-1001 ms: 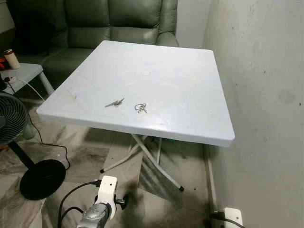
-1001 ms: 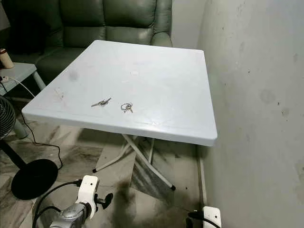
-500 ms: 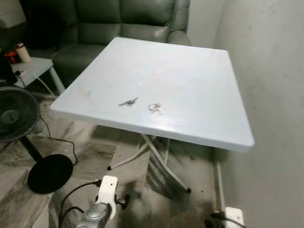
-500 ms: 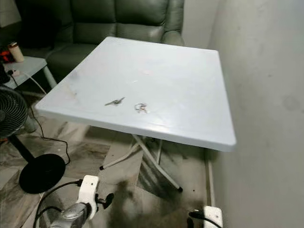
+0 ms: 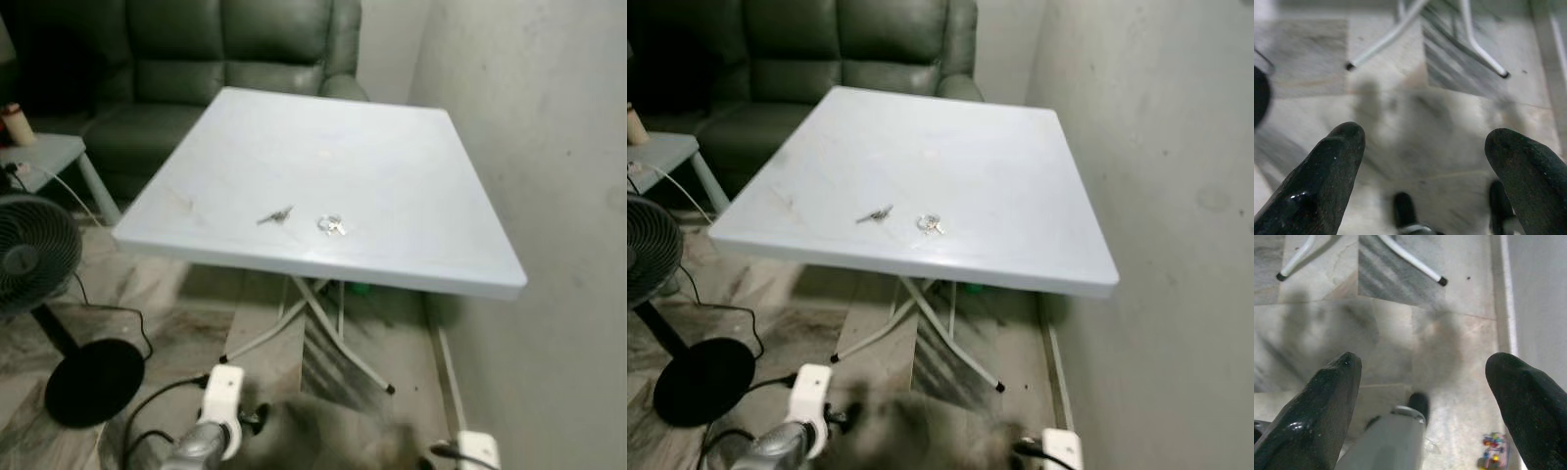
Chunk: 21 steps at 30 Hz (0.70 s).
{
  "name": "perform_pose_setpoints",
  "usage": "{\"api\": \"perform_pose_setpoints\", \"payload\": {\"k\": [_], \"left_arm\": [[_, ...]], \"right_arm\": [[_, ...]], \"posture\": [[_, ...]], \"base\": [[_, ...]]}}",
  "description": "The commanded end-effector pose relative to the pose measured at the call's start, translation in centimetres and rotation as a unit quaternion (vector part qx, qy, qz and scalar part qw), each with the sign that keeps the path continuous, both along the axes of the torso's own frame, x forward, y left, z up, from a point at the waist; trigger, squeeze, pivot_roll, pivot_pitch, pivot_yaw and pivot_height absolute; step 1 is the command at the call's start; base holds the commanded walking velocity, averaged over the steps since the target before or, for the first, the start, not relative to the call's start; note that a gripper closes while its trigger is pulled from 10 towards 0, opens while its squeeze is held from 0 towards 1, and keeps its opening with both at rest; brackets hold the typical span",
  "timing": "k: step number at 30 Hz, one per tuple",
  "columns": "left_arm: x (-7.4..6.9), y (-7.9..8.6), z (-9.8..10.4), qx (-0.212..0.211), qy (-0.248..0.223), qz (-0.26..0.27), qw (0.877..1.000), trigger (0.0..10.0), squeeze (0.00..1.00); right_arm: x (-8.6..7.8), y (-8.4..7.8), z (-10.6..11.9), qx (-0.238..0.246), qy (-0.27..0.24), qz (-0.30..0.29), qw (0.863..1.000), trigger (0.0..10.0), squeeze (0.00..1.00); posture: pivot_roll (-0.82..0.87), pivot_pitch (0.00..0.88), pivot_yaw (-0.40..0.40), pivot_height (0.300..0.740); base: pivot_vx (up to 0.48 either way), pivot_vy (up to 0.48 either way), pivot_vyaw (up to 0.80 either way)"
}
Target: Hang keys on a hook
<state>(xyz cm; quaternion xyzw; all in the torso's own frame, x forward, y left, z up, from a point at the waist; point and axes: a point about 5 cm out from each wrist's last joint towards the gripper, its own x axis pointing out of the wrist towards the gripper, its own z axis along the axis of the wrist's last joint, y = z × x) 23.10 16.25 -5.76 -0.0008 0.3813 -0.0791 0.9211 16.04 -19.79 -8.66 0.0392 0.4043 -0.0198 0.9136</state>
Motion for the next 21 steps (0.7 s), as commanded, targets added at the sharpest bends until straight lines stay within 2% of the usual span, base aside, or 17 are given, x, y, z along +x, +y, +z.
{"api": "perform_pose_setpoints", "payload": {"k": [1,14,21], "left_arm": [[0.27,-1.06,0.13,-0.011,-0.004,-0.009,1.0,10.0,0.0],[0.48,-1.04,0.28,-0.014,-0.009,-0.002,1.0,10.0,0.0],[1.04,-1.29,0.72,-0.022,-0.027,0.0,0.999,10.0,0.0]], "right_arm": [[-0.33,-1.11,0.03,-0.012,0.006,-0.006,1.0,10.0,0.0],[-0.32,-1.07,0.03,-0.01,0.006,0.0,1.0,10.0,0.0],[-0.18,-1.03,0.1,-0.011,0.002,0.003,1.0,10.0,0.0]], "posture": [[0.0,0.0,-0.03,0.74],[0.01,0.0,-0.034,0.74],[0.01,0.0,-0.036,0.74]], "base": [[0.0,0.472,0.0],[0.0,0.467,0.0],[0.0,0.078,0.0]]}}
